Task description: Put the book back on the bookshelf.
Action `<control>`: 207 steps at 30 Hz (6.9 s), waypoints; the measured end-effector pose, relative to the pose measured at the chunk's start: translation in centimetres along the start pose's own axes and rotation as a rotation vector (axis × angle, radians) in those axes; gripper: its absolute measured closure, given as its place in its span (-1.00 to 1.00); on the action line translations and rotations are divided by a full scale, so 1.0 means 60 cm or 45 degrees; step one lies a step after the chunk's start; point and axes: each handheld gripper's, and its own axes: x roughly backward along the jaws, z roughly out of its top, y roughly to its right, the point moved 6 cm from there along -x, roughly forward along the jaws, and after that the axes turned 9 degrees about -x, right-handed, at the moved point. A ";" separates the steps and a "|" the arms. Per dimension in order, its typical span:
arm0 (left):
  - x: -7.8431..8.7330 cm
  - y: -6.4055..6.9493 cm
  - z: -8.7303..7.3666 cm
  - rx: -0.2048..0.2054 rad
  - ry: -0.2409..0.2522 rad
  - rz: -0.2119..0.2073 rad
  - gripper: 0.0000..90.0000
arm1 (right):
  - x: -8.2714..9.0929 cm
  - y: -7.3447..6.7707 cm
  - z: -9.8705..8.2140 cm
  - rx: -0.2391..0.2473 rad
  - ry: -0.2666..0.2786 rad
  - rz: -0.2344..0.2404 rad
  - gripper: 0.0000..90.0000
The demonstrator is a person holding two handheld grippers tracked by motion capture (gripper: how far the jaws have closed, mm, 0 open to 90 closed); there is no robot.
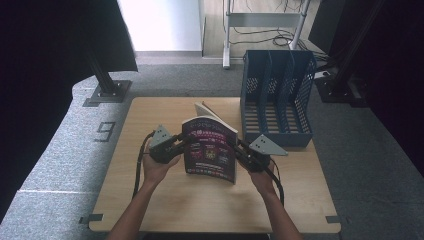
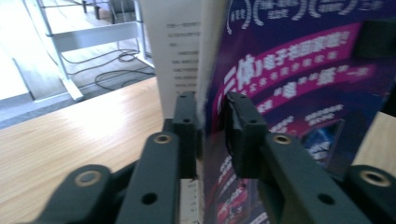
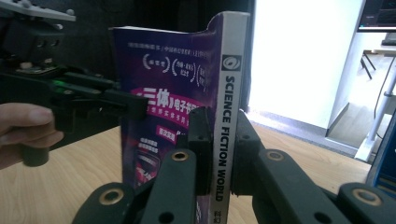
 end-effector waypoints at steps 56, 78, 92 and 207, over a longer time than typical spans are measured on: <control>-0.063 0.002 0.027 0.044 -0.033 -0.182 -0.41 | -0.010 0.009 -0.006 0.009 -0.101 0.110 0.63; -0.054 0.001 0.037 0.079 0.009 -0.237 -0.41 | -0.008 -0.010 -0.009 0.106 -0.103 0.159 0.60; -0.046 0.008 0.037 0.047 -0.017 -0.206 -0.40 | -0.032 -0.011 -0.004 0.095 -0.150 0.090 0.81; 0.041 0.009 -0.163 0.294 -0.235 -0.038 -0.35 | 0.016 0.035 0.149 0.014 0.126 -0.211 0.82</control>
